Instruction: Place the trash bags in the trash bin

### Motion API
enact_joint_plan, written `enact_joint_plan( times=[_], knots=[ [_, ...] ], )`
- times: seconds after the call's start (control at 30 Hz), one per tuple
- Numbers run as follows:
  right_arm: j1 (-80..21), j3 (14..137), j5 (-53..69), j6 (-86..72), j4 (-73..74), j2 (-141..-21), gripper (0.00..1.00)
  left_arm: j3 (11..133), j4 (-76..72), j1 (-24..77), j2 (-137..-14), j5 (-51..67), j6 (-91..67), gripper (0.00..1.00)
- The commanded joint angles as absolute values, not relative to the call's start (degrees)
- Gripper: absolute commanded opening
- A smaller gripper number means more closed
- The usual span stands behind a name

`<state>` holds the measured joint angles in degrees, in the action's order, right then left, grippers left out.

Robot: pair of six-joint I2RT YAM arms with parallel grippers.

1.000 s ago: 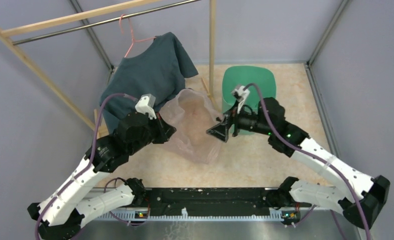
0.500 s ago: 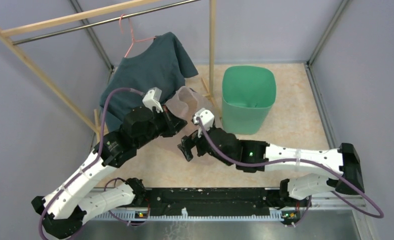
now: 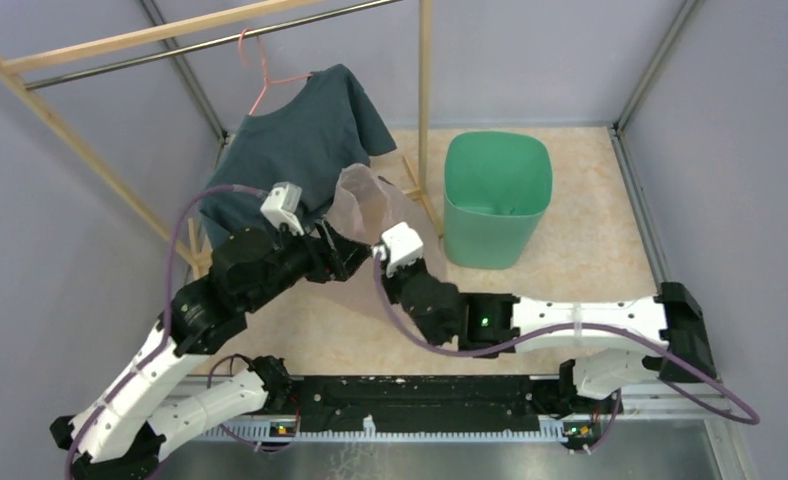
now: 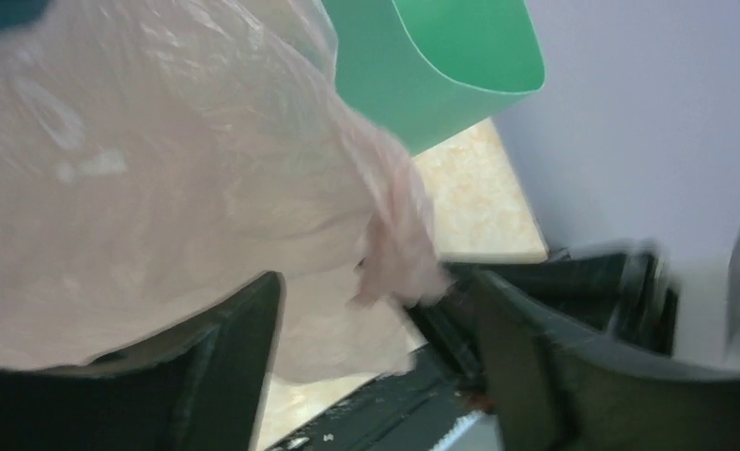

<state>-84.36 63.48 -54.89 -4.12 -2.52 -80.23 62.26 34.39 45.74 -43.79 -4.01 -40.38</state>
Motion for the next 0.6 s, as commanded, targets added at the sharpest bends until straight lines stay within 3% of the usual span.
enact_joint_plan(
  times=[0.0,0.03,0.13,0.27,0.4,0.57],
  knots=[
    [-75.4,64.4,-35.3,-10.7,-3.7,-71.4,0.00,66.5,39.6,45.7,-37.1,-10.6,-35.1,0.92],
    [-72.3,65.7,-29.1,-12.8,-1.8,-70.7,0.00,67.2,41.1,45.8,-35.8,-12.2,-34.3,0.98],
    [-63.6,72.5,-12.8,-16.2,5.4,-70.9,0.00,69.9,44.6,45.7,-32.0,-15.8,-32.5,0.99],
    [-56.6,84.9,-1.9,-17.2,10.9,-72.1,0.00,72.5,46.0,45.7,-28.3,-18.6,-31.8,0.99],
    [-51.2,103.4,-1.1,-16.6,19.7,-75.2,0.00,74.1,45.2,45.8,-26.9,-18.9,-31.2,0.99],
    [-48.2,118.4,-9.5,-10.3,29.3,-76.9,0.00,77.2,43.3,45.8,-31.1,-16.3,-29.2,0.99]
  ],
)
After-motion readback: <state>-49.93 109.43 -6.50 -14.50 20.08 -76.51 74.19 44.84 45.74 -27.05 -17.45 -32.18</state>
